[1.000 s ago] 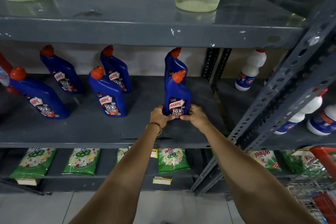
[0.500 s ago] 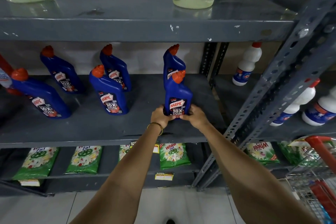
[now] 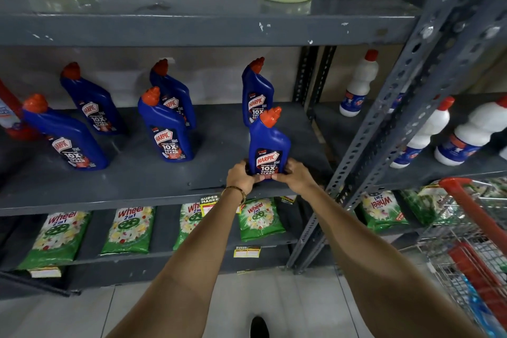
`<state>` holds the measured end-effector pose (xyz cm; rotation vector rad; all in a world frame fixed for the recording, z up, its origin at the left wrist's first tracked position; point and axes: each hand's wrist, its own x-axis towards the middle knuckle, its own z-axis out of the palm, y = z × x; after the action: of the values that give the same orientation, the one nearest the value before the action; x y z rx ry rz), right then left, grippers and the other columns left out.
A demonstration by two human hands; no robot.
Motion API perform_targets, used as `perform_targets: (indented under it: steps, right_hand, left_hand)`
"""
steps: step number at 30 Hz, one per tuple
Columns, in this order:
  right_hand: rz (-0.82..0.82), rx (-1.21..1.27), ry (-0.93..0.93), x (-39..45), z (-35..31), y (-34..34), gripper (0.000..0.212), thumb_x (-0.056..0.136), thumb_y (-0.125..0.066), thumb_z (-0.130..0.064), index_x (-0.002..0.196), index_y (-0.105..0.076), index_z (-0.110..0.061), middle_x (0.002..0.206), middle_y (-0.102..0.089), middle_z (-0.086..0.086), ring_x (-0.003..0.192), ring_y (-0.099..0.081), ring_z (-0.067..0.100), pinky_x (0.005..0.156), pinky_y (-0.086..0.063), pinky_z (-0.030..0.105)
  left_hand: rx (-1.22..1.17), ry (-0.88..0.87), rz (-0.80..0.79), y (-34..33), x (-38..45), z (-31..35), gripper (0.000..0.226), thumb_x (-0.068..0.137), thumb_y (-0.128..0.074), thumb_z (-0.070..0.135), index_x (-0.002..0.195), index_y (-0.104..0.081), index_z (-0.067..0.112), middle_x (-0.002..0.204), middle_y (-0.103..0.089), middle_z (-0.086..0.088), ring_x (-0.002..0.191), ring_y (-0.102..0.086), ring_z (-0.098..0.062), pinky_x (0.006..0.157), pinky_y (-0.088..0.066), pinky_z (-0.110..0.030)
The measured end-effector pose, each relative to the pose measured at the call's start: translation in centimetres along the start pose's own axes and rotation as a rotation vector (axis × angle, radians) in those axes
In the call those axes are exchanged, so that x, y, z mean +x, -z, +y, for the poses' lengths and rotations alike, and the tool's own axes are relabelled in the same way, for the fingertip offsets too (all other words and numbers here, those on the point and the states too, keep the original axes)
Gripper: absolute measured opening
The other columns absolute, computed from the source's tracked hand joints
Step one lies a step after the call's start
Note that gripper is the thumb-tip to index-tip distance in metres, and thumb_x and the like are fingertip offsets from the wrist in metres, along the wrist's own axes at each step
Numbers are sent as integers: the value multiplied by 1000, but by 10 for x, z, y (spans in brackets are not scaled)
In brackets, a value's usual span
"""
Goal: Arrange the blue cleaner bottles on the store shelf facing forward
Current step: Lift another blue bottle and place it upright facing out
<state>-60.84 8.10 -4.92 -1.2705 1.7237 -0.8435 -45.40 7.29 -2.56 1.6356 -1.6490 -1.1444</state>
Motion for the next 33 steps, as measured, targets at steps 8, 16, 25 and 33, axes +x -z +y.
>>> perform_targets:
  steps: [8,16,25,33]
  right_hand:
    - [-2,10,-7,-3,1,1,48,71,-76,-7,115,-57,-7,115,-67,14,108,-62,26,99,-48,45]
    - [-25,27,-16,-7,-5,3,51,74,-73,-5,121,-54,-4,120,-65,15,112,-60,26,98,-47,36]
    - [64,48,-105,-10,-7,-2,56,66,-78,-1,117,-54,-1,120,-64,18,114,-60,32,99,-48,45]
    - [475,-39,-243,-39,-25,-47,54,68,-78,-18,115,-57,-1,118,-65,18,107,-61,32,75,-40,27]
  left_hand:
    - [-9,7,-7,1,-3,-1,49,72,-75,10,118,-56,4,116,-67,-17,108,-62,-31,96,-48,-38]
    - [4,-7,-2,0,-3,-5,50,73,-76,14,118,-55,4,115,-67,-17,106,-63,-30,95,-50,-41]
    - [-85,-18,-54,16,-3,-16,58,72,-76,8,124,-51,2,125,-62,-18,113,-59,-30,100,-48,-39]
    - [-86,13,-53,95,1,-63,64,77,-73,18,133,-45,2,134,-54,-18,124,-52,-27,106,-41,-34]
